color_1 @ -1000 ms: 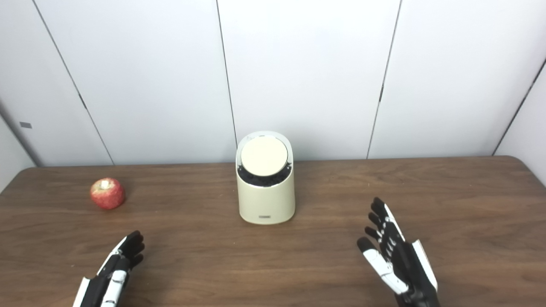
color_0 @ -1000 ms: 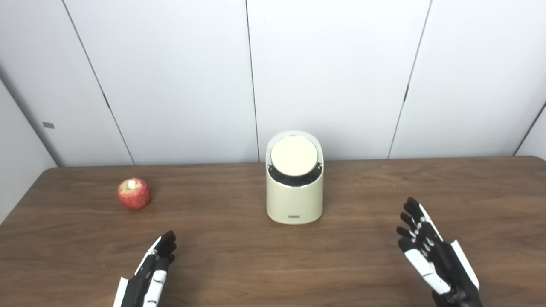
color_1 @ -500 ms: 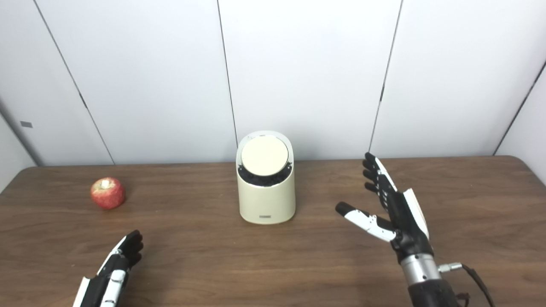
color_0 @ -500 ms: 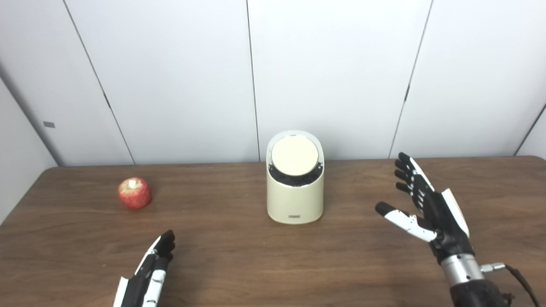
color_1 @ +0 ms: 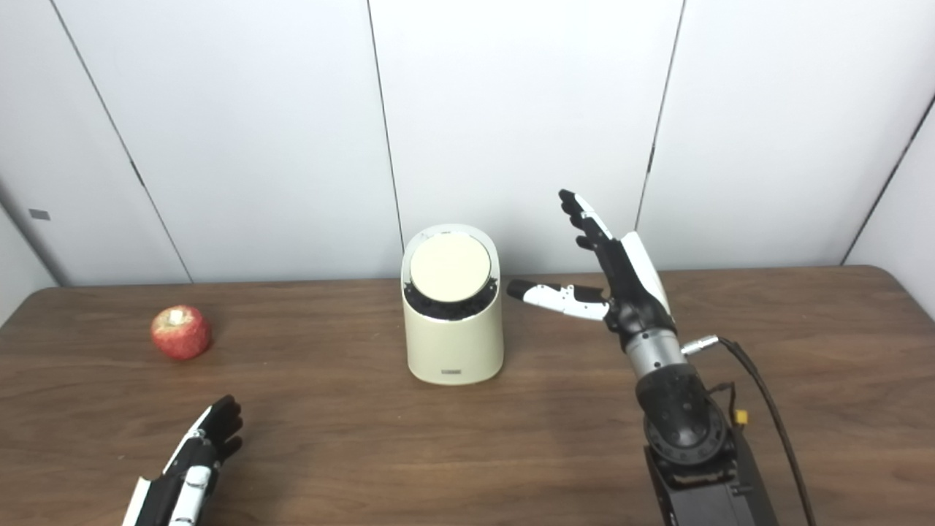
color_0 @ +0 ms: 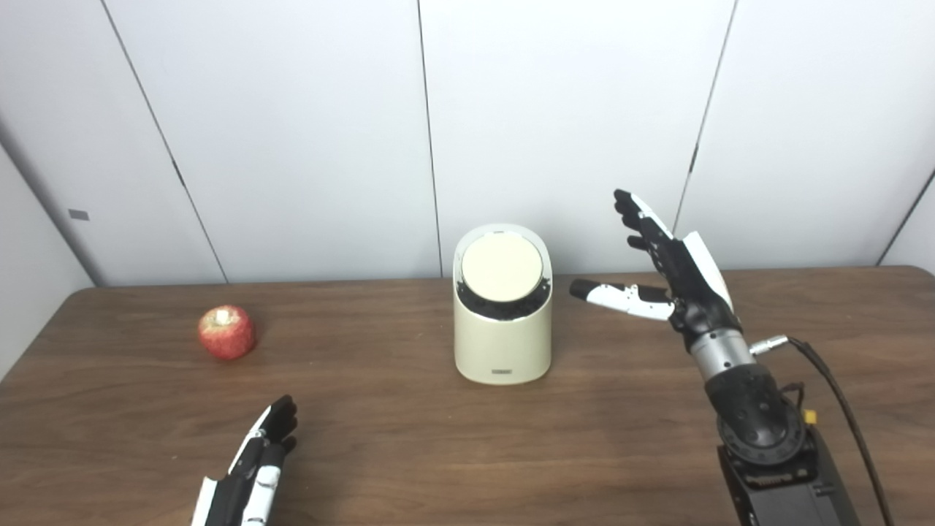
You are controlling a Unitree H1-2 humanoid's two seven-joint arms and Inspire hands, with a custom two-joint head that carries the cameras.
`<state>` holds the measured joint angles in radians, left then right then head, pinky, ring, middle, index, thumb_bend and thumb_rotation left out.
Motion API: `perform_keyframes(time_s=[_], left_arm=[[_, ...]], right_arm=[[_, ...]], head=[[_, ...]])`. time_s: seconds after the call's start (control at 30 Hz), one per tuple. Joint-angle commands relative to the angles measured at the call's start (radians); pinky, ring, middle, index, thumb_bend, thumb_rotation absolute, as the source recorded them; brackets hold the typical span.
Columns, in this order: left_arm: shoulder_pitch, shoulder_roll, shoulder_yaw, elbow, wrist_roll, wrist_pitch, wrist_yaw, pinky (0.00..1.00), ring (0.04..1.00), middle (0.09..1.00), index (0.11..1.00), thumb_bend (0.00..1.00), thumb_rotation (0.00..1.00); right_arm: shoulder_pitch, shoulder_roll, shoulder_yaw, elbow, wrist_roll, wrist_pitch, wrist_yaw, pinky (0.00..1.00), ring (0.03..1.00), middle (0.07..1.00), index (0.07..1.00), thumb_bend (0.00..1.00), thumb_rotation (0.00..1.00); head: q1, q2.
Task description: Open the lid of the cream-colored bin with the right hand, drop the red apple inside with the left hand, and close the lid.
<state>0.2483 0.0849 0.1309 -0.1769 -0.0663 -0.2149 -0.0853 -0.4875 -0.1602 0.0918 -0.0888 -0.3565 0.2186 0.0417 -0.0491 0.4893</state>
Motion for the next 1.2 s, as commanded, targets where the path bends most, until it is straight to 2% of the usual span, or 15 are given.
perform_keyframes(time_s=[0.0,0.23,0.33,0.47,0.53,0.63,0.8,1.07,1.17], left_arm=[[0.087,-0.007,-0.008,0.053,-0.011,-0.004,0.001,0.94,0.940,0.940,0.949,0.54,0.86],[0.091,-0.003,-0.007,0.050,-0.012,-0.011,-0.002,0.95,0.947,0.949,0.954,0.53,0.88],[0.097,0.000,-0.006,0.041,-0.016,-0.006,-0.006,0.95,0.951,0.951,0.952,0.54,0.88],[0.108,0.000,-0.003,0.021,-0.019,0.008,-0.004,0.94,0.939,0.943,0.950,0.54,0.87],[0.112,-0.001,-0.003,0.010,-0.033,0.017,-0.006,0.94,0.938,0.940,0.957,0.54,0.86],[0.119,-0.003,-0.002,-0.010,-0.035,0.035,-0.005,0.94,0.943,0.942,0.964,0.53,0.87],[0.127,-0.006,-0.002,-0.024,-0.054,0.036,-0.014,0.96,0.947,0.952,0.972,0.52,0.85],[0.135,-0.010,-0.005,-0.043,-0.046,0.045,-0.014,0.95,0.944,0.950,0.970,0.47,0.87],[0.139,-0.013,-0.006,-0.054,-0.044,0.056,-0.012,0.94,0.940,0.948,0.967,0.50,0.87]], right_arm=[[-0.073,0.002,0.010,0.010,-0.028,0.007,-0.009,0.86,0.926,0.928,0.935,0.90,0.38],[-0.174,0.006,0.059,0.104,-0.069,0.008,-0.004,0.81,0.904,0.924,0.918,0.90,0.35],[-0.199,0.015,0.070,0.133,-0.072,0.011,-0.006,0.83,0.911,0.931,0.921,0.90,0.32],[-0.228,0.025,0.087,0.182,-0.087,0.002,-0.015,0.84,0.911,0.929,0.919,0.92,0.36],[-0.245,0.026,0.109,0.207,-0.117,0.000,-0.021,0.78,0.886,0.917,0.918,0.94,0.42],[-0.272,0.035,0.132,0.254,-0.138,-0.011,-0.028,0.77,0.880,0.913,0.917,0.94,0.42],[-0.292,0.048,0.147,0.299,-0.150,-0.025,-0.030,0.81,0.898,0.919,0.920,0.93,0.39],[-0.279,0.037,0.183,0.301,-0.180,-0.018,-0.008,0.81,0.903,0.920,0.918,0.91,0.34],[-0.273,0.032,0.191,0.318,-0.189,-0.039,-0.021,0.80,0.897,0.914,0.907,0.91,0.33]], head=[[-0.003,0.003],[-0.006,0.024],[-0.006,0.034],[-0.006,0.045],[-0.006,0.049],[-0.004,0.057],[-0.004,0.067],[-0.004,0.074],[-0.004,0.074]])
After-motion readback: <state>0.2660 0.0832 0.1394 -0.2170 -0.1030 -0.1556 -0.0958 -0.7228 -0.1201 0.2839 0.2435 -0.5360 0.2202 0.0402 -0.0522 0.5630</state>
